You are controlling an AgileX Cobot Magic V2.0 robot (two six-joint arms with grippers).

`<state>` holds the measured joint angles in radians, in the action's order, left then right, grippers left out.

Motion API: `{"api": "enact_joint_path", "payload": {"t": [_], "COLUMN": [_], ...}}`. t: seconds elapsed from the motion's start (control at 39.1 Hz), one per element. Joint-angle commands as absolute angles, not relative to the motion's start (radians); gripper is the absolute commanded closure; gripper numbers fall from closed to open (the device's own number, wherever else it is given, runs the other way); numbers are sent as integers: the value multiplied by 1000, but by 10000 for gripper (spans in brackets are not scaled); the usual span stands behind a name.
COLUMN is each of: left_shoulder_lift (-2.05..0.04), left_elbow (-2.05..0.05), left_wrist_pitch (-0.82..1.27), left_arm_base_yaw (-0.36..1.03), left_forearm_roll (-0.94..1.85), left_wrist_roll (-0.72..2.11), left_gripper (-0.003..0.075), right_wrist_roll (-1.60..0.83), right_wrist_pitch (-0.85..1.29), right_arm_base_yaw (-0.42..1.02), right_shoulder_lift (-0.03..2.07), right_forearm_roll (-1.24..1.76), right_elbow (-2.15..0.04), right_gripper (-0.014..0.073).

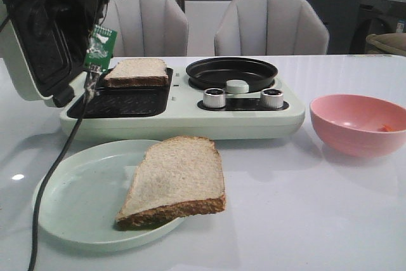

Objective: Make breakfast with bread and shrimp
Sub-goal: 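Lower the bread onto the black press plate and open the left gripper, then withdraw the left gripper away from the press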

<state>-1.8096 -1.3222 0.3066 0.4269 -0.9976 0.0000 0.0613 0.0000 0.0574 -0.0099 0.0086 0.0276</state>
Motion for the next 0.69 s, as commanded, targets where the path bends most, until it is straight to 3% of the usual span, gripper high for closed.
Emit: {"api": "enact_joint_path", "payload": {"t": [0.0, 0.36, 0.67], "left_shoulder_lift": [-1697, -1410, -1046], "left_elbow": [-1346, -1236, -1086], "left_wrist_pitch": [322, 364, 376], "left_arm_base_yaw": [462, 533, 474], "left_forearm_roll": [-965, -594, -209], "left_wrist_roll": [-12, -12, -12], "left_gripper": [198, 200, 200], "right_wrist_roll": [56, 56, 56], "right_wrist_pitch": [-85, -85, -85], "right_arm_base_yaw": [52, 52, 52], "right_shoulder_lift": [-30, -30, -30], "right_forearm_roll": [0, 0, 0], "right_elbow": [23, 23, 23], "right_gripper": [451, 451, 451]}}
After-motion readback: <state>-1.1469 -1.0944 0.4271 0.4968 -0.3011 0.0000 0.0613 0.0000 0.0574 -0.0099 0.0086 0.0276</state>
